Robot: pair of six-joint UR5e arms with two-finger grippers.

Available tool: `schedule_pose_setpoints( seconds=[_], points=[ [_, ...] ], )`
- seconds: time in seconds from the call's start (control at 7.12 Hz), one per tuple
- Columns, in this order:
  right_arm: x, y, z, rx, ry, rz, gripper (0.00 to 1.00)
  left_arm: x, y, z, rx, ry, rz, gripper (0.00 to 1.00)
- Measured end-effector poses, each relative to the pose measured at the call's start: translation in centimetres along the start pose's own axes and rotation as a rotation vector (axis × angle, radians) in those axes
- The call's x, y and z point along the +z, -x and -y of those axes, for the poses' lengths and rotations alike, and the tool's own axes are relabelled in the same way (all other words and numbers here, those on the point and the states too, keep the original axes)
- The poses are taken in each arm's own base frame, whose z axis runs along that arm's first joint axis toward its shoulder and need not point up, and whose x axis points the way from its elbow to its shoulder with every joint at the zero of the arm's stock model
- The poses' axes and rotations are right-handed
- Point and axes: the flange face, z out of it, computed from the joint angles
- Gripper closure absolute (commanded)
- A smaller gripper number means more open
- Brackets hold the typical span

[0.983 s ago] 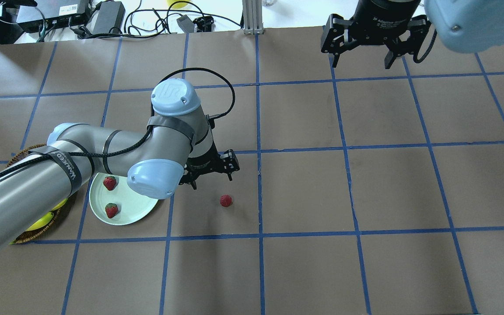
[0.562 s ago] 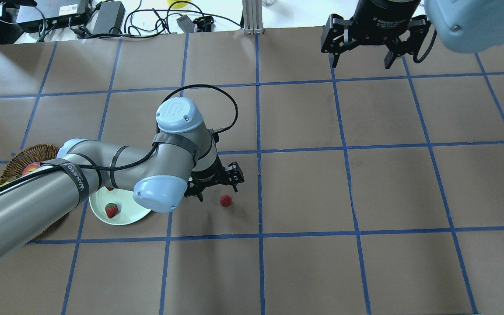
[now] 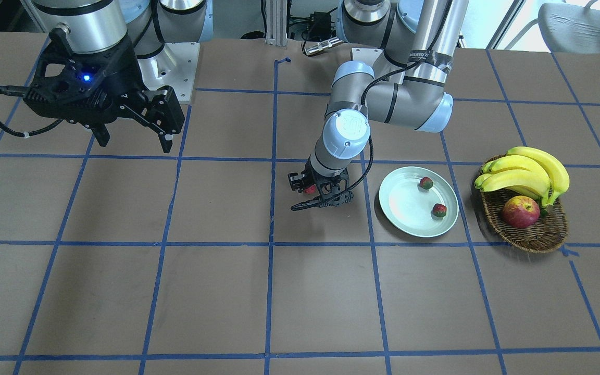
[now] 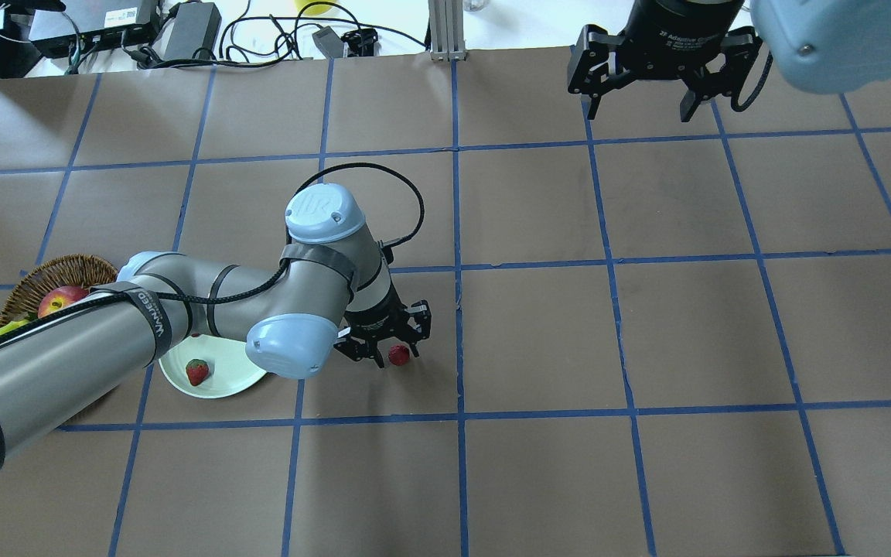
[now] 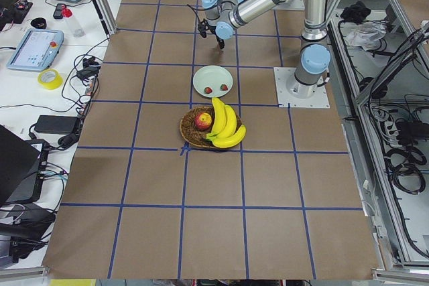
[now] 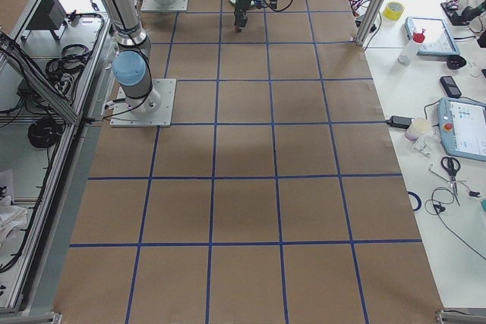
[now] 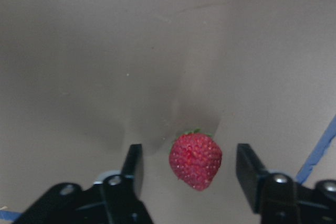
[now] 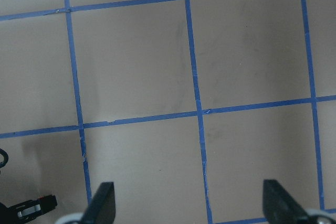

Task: Collect all strawberries into plate
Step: 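Move the left gripper to the last strawberry and grasp it, then carry the last strawberry into the plate and release it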

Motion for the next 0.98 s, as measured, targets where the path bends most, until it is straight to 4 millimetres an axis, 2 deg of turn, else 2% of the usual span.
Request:
schedule_pose_setpoints(
  seconds=[0.14,0.56,0.7,0.84,0.98],
  points=[
    [0.0,0.0,0.0,-0.001,0.000,0.000,0.00,0.0,0.0,0.0,-0.003,0.002,-0.003,1.00],
    [0.0,0.0,0.0,-0.001,0.000,0.001,0.00,-0.6,-0.3,0.3,0.003,-0.009,-0.015,1.00],
    [0.0,0.0,0.0,-0.001,0.000,0.001,0.00,-1.9,-0.3,0.9,0.016,-0.032,-0.024,1.00],
    [0.0,0.0,0.0,-0.001,0.000,0.001,0.00,-4.6,0.1,2.5,0.026,-0.057,-0.028,1.00],
    [0.1,0.0,0.0,-0.002,0.001,0.000,0.00,-7.8,1.6,4.9,0.022,-0.056,-0.016,1.00]
  ],
)
